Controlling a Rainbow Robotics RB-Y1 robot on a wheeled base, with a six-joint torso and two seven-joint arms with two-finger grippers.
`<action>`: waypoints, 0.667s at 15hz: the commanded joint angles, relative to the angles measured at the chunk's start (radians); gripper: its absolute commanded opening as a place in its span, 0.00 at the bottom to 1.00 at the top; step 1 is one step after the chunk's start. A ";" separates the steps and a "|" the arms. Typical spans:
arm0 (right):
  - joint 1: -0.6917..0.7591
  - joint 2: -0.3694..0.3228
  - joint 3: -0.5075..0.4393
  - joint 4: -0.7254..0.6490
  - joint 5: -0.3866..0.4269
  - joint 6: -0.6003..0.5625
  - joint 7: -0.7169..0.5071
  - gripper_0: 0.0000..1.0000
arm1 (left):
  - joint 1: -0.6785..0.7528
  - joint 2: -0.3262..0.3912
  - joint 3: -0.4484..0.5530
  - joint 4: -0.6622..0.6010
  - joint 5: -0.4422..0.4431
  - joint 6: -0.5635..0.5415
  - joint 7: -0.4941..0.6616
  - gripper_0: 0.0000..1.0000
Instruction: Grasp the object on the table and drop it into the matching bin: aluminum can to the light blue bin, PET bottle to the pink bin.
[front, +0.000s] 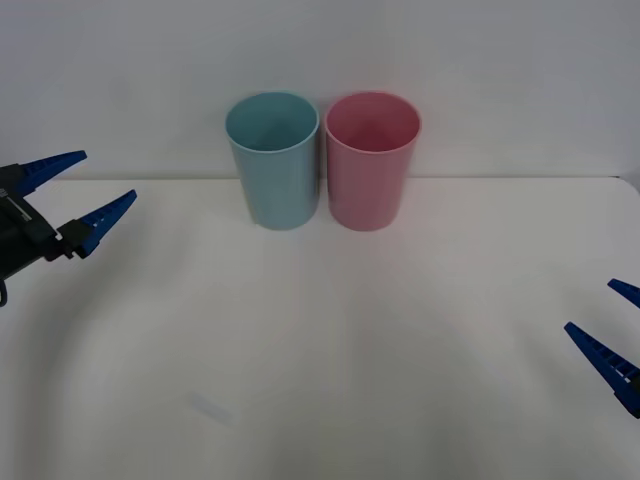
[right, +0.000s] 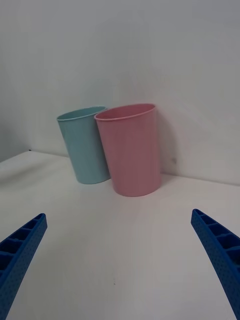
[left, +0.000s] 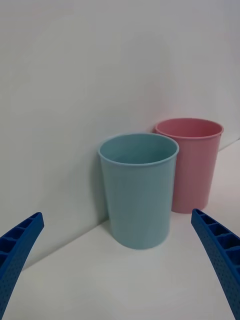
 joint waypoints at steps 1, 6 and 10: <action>0.000 0.000 0.000 0.000 0.000 0.000 0.000 1.00 | 0.074 0.031 0.066 0.001 0.042 -0.089 -0.022 1.00; 0.000 0.000 0.000 0.000 0.000 0.000 0.000 1.00 | 0.226 0.048 0.127 0.001 0.125 -0.134 -0.137 1.00; 0.000 0.000 0.000 0.000 0.000 0.000 0.000 1.00 | 0.348 0.052 0.152 0.001 0.201 -0.149 -0.180 1.00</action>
